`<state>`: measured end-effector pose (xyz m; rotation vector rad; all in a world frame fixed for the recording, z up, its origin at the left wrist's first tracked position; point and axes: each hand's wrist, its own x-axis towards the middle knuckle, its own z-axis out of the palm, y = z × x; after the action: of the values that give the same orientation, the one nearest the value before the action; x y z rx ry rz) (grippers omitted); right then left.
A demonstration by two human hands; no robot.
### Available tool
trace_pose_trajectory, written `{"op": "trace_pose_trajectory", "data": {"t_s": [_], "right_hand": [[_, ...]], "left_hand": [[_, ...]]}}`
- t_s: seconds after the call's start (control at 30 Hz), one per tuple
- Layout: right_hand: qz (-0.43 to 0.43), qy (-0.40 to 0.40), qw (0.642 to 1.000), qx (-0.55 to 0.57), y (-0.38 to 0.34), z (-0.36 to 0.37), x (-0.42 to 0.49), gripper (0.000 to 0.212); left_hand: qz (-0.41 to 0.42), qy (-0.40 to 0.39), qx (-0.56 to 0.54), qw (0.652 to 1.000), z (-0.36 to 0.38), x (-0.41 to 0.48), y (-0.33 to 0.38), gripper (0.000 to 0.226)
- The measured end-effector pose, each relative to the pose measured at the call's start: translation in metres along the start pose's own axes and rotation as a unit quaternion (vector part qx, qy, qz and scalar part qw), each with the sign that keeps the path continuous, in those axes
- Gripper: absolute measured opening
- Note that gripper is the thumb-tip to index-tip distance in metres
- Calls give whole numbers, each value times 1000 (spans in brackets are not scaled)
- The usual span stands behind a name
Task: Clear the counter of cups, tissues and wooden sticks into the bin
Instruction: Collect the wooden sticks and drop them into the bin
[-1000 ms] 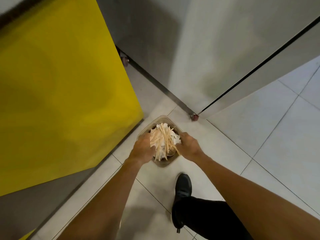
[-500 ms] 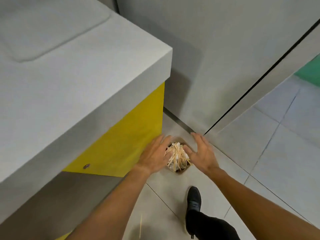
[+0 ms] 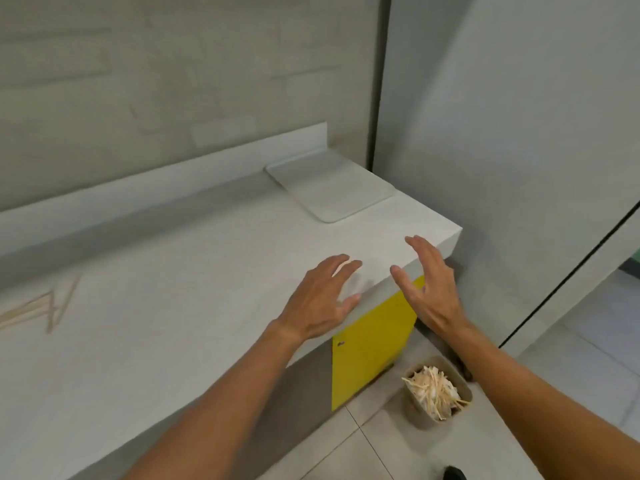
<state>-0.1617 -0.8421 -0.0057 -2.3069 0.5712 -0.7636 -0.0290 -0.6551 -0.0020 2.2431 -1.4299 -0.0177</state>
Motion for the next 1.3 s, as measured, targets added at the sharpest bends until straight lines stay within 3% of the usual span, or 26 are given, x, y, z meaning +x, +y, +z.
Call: {"op": "trace_pose_trajectory", "data": {"t_s": [0.17, 0.37, 0.8, 1.17, 1.3], "right_hand": [[-58, -70, 995, 39, -108, 68, -1, 55], [-102, -181, 976, 56, -189, 144, -7, 55], [-186, -410, 891, 55, -327, 326, -31, 58], [-277, -465, 841, -5, -417, 440, -24, 61], [-306, -461, 832, -27, -434, 472, -14, 60]], "left_hand": [[-115, 38, 50, 991, -93, -84, -72, 60], [-235, 68, 57, 968, -151, -184, -125, 60], [-488, 139, 84, 857, -218, -389, -209, 58], [-622, 106, 62, 773, -245, -452, -274, 70], [-637, 108, 54, 761, -247, -457, -292, 46]]}}
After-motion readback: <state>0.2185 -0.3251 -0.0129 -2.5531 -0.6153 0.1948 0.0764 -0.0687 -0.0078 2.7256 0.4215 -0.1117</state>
